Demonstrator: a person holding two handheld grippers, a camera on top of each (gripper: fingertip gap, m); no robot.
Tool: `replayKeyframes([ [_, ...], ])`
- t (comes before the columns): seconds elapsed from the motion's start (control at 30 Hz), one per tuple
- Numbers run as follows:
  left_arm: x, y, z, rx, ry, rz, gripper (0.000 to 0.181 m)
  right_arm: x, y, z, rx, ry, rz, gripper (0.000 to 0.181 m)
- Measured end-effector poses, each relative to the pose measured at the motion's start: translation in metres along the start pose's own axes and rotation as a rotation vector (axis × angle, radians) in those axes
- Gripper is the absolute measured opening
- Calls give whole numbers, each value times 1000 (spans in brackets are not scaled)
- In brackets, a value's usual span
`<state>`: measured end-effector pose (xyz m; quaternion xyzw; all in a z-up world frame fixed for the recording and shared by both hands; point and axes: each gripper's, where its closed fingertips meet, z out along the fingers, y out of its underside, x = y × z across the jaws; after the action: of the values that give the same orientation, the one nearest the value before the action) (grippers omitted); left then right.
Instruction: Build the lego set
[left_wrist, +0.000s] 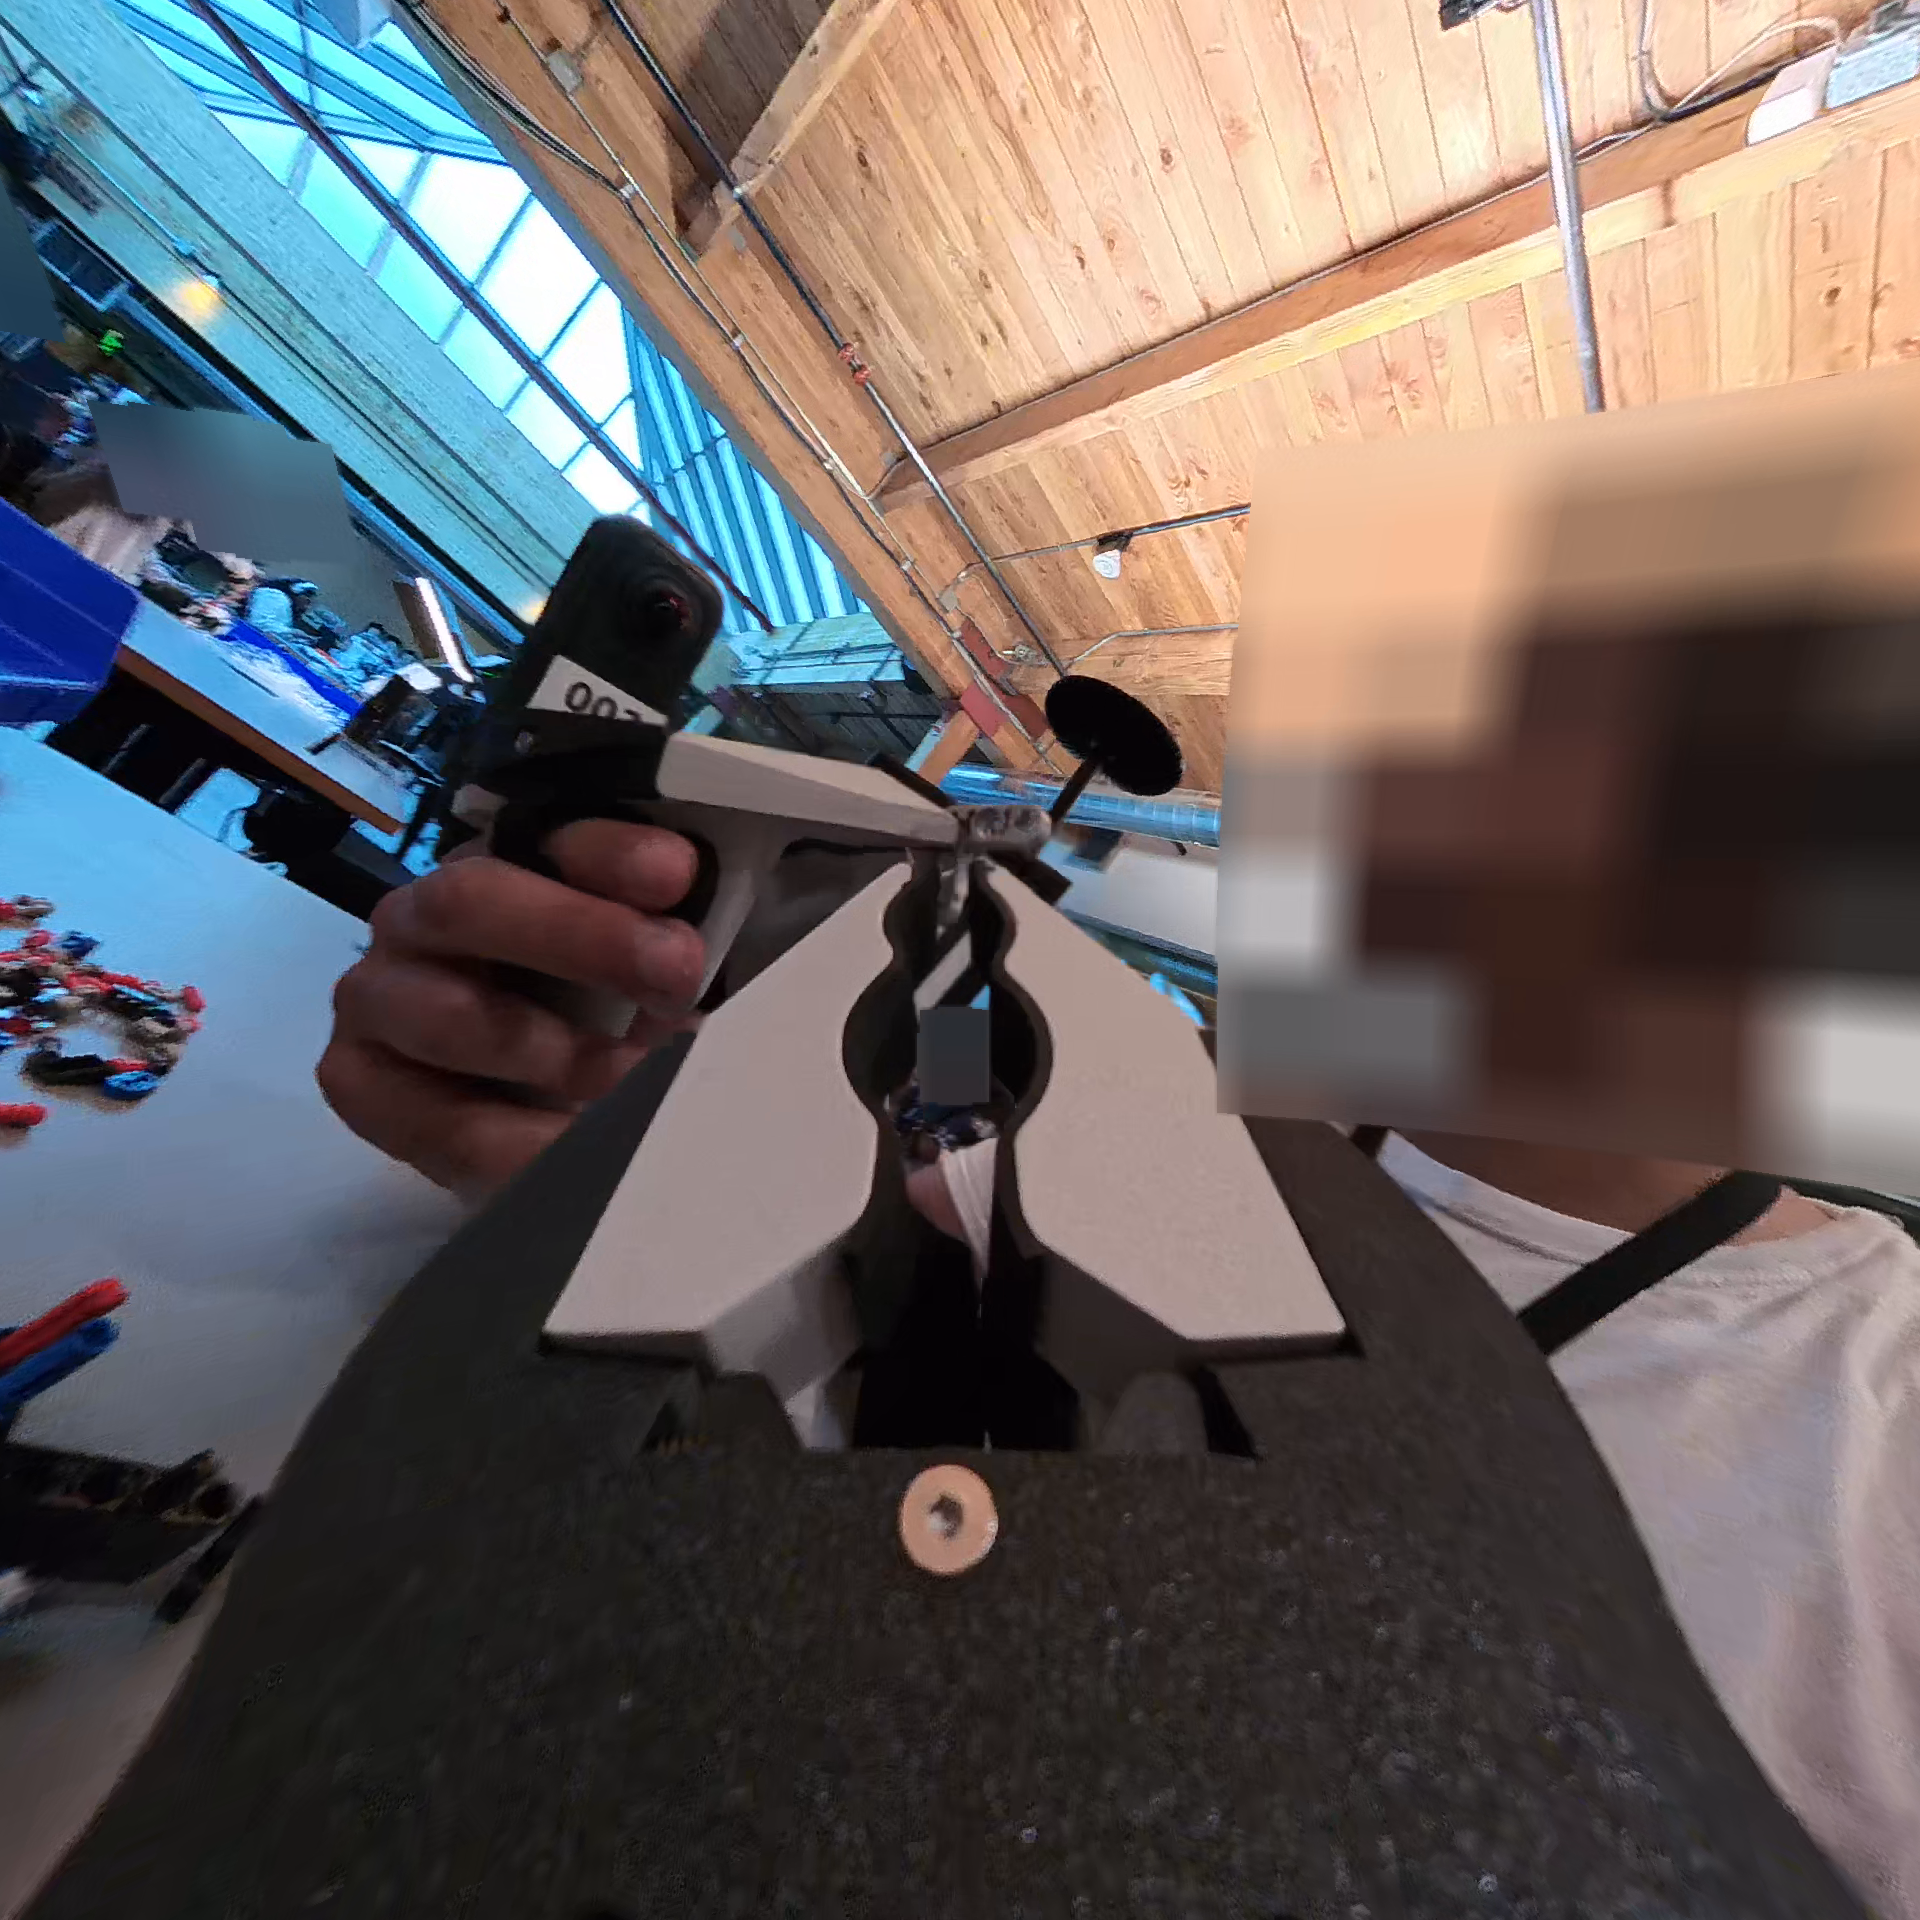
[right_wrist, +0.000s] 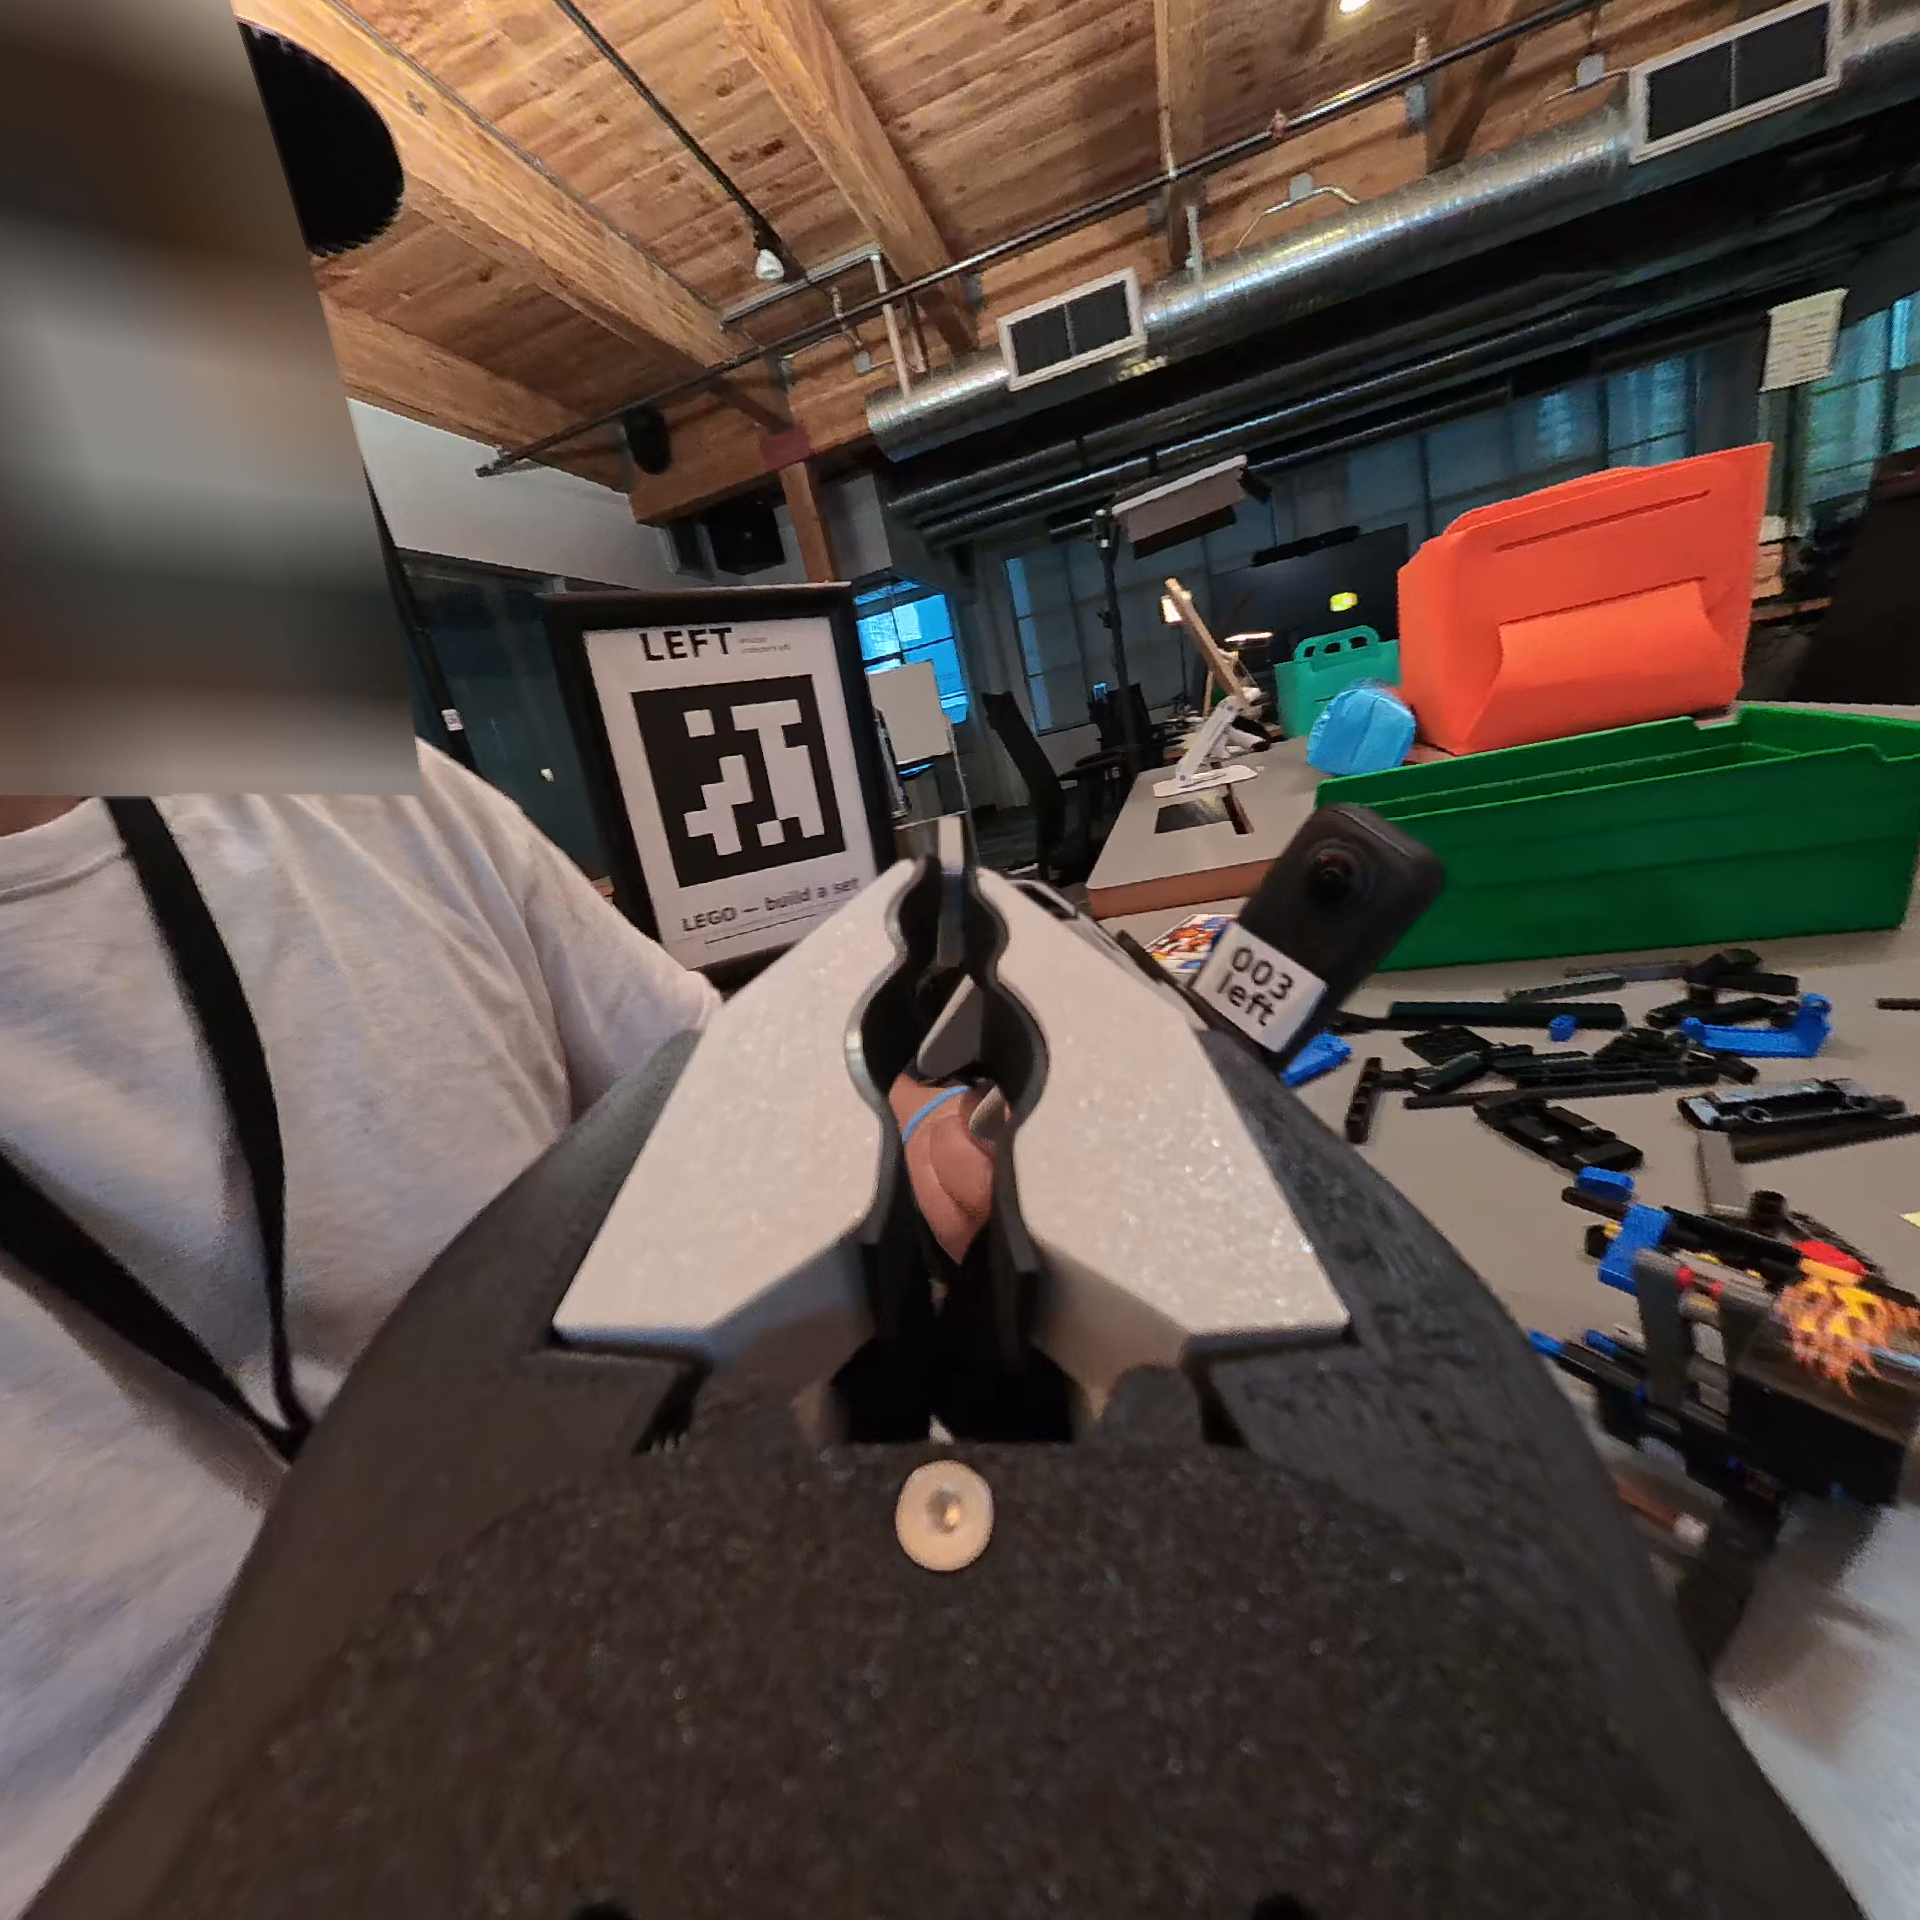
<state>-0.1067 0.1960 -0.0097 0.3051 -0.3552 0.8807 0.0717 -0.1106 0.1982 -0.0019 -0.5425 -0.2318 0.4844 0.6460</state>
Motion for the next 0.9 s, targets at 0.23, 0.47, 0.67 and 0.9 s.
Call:
replayKeyframes([
  [0.23, -33, -15, -22, -178, -375, 326, 14, 45, -6, -26, 6, 273, 13, 2],
  [0.47, -57, 0, -38, -690, -576, 636, 21, 62, 30, -31, -267, 385, 124, 3],
  [0.67, -73, 15, -45, -839, -522, 562, 17, 66, 42, -38, -431, 462, 23, 3],
  [0.9, -88, 9, -52, -746, -523, 478, 23, 70, 52, -39, -463, 466, 45, 3],
])
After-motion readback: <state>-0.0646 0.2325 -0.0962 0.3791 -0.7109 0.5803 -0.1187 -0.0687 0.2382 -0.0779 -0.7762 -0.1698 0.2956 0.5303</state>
